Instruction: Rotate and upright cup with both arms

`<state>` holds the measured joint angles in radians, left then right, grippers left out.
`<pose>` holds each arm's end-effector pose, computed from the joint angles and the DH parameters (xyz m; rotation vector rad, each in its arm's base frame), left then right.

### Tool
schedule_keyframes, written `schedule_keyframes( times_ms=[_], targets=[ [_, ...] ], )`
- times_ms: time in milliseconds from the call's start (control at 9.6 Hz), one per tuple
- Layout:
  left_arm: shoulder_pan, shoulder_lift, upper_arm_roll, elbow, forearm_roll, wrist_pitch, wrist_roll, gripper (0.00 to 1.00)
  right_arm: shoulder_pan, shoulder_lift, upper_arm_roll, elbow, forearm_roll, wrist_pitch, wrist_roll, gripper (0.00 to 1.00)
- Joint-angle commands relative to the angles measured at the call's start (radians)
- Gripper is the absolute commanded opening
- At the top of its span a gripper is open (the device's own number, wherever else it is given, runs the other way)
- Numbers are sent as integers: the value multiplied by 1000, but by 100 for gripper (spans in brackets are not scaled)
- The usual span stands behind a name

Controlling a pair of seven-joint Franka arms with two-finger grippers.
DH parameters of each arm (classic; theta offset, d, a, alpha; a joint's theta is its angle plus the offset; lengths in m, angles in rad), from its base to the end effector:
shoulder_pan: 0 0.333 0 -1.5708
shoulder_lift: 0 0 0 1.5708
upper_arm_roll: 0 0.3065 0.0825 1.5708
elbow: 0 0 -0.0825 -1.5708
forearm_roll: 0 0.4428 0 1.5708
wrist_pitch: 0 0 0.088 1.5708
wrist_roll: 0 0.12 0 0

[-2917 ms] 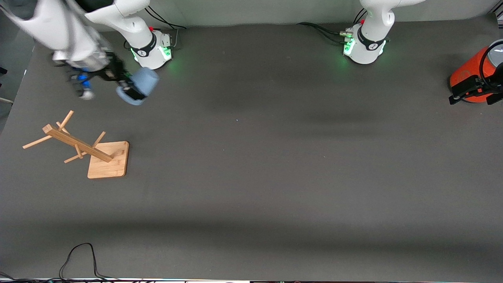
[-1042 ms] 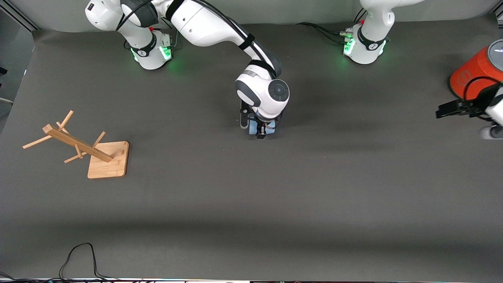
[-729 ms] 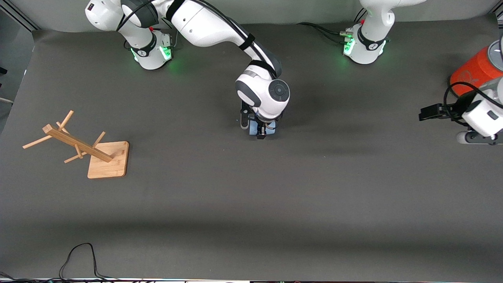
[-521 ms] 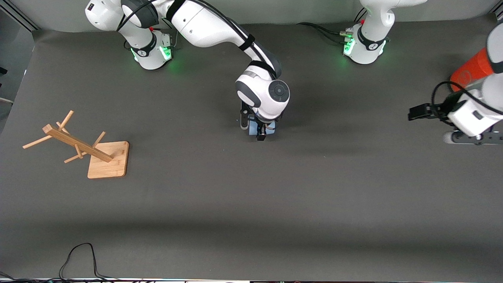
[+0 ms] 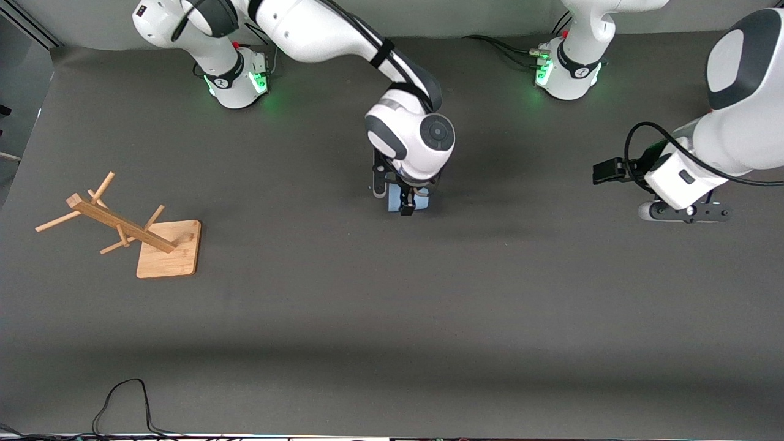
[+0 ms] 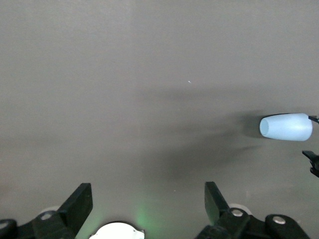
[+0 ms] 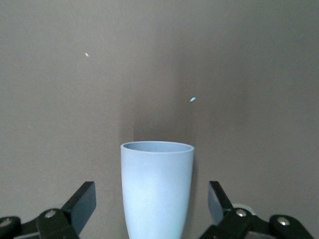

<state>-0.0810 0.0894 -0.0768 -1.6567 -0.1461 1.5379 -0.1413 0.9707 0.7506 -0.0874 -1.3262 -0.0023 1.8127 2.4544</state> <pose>0.6111 -0.1140 0.5009 3.0020 -0.0097 -0.3442 0.4680 0.5868 0.2212 2.0563 -2.0235 0.1302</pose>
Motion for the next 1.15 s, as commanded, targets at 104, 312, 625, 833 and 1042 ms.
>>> schedule_keyframes(
  times_ms=[104,312,625,833,1042],
  targets=[
    [-83,13,8,-5,-46,62,-119,100,-53,-175,-6,-21,13,-212,-182,100],
    [-172,42,8,-3,-44,125,-254,100,-134,-287,-9,-25,27,-344,-390,100],
    [-362,142,8,15,-12,264,-516,100,-304,-436,-15,-34,25,-481,-772,100],
    [-513,252,8,72,89,310,-715,99,-442,-564,-17,-123,24,-493,-1039,100],
    [-656,381,8,156,189,311,-876,98,-583,-643,-17,-175,15,-492,-1315,100]
  ],
)
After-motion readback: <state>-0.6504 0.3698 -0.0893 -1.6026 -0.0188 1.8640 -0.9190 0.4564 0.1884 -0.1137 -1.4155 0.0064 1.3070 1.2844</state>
